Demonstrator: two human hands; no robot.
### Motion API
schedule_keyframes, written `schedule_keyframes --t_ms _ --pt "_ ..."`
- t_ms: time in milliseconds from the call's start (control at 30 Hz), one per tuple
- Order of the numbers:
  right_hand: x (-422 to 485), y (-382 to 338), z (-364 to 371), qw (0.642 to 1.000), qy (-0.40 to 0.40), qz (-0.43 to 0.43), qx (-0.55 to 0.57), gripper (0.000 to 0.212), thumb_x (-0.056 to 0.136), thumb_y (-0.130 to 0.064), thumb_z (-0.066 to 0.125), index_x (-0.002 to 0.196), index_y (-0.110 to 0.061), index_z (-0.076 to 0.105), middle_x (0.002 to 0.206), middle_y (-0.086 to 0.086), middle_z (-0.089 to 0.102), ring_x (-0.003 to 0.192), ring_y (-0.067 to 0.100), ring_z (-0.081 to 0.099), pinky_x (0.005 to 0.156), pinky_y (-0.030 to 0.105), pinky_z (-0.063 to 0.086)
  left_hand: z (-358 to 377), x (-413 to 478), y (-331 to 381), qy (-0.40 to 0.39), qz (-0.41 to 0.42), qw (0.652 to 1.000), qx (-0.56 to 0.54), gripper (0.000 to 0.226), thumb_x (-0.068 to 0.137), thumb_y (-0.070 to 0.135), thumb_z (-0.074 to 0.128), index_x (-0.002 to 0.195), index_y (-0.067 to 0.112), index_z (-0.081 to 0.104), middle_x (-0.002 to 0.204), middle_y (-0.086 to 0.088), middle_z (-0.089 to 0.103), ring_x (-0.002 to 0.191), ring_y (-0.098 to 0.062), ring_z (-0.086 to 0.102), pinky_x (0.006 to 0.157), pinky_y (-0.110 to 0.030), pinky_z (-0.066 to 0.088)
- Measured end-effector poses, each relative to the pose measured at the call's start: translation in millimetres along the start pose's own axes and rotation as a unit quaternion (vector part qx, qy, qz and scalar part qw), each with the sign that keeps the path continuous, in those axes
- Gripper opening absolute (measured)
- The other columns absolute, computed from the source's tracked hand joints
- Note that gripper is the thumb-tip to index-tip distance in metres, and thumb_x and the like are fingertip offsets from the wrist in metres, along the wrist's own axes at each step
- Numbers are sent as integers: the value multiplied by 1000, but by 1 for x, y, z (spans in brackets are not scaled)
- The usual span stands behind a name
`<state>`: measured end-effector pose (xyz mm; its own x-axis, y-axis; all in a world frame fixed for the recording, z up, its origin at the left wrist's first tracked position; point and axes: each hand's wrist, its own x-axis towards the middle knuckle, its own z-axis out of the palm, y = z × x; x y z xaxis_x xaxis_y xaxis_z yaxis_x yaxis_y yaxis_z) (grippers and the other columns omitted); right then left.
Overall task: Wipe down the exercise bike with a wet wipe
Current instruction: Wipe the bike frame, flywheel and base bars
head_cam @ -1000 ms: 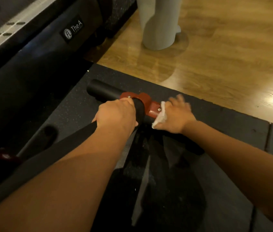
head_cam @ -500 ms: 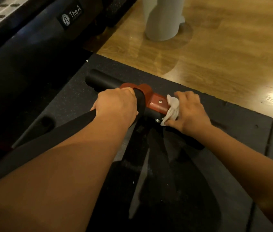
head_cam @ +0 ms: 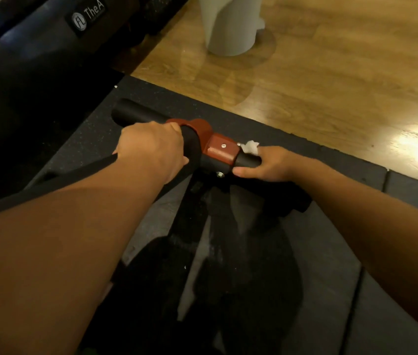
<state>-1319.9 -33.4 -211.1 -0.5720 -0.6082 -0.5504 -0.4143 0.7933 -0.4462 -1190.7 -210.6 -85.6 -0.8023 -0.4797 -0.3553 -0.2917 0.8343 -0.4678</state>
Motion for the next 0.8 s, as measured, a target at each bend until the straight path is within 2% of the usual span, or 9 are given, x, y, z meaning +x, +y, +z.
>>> schedule_keyframes --t_ms 67,167,267,333,433,533,600,667,800 --pt "-38 39 14 995 93 -9 -34 92 72 -92 33 129 -24 56 131 5 57 113 23 56 98 38 46 2 2 0 4 -5 1000 10 61 96 55 50 133 8 40 119 -19 59 102 -40 62 81 -53 56" --pt "-71 84 21 980 182 -40 -66 81 83 -80 24 115 -20 68 130 5 57 117 24 54 97 37 47 4 4 1 12 -6 1000 17 60 95 56 51 131 9 42 116 -17 60 100 -38 62 77 -47 55" --pt "-60 66 22 946 289 -119 -85 58 90 -60 34 88 -12 66 99 10 64 88 32 63 71 35 50 3 3 3 22 -3 999 33 60 95 56 50 131 8 43 116 -16 60 100 -37 62 74 -45 51" --pt "-43 40 33 910 329 -205 -143 31 86 -39 59 91 -8 64 100 13 65 87 36 63 69 37 51 4 3 3 22 -5 999 49 62 96 57 49 133 8 42 117 -17 60 101 -37 62 73 -45 50" --pt "-46 37 47 894 308 -267 -187 32 69 -14 77 98 -8 65 120 15 62 106 40 59 80 45 54 3 3 5 22 -10 998 56 64 95 59 48 134 9 42 117 -16 60 100 -37 62 71 -44 48" --pt "-84 74 59 876 308 -298 -223 31 70 -24 74 99 -16 65 125 13 53 112 40 50 88 46 49 5 3 5 30 -12 998 58 64 95 59 48 134 9 41 117 -16 60 100 -37 63 68 -44 47" --pt "-104 84 56 890 294 -244 -249 32 66 -29 78 94 -16 68 118 12 50 106 39 47 81 44 50 6 4 4 31 -12 998 60 64 95 59 47 134 9 42 118 -16 60 100 -38 62 71 -45 50" --pt "-98 70 45 929 261 -132 -228 45 65 -32 82 99 -13 61 114 13 48 103 36 46 78 42 51 6 4 4 27 -12 998 59 65 95 60 47 135 9 41 118 -17 60 100 -38 62 71 -46 50" --pt "-49 16 33 977 153 -19 -148 98 71 -38 81 144 -23 17 132 14 42 117 33 49 86 44 50 6 5 7 31 -20 997 72 65 94 61 48 133 10 42 114 -16 60 97 -37 62 65 -44 45"
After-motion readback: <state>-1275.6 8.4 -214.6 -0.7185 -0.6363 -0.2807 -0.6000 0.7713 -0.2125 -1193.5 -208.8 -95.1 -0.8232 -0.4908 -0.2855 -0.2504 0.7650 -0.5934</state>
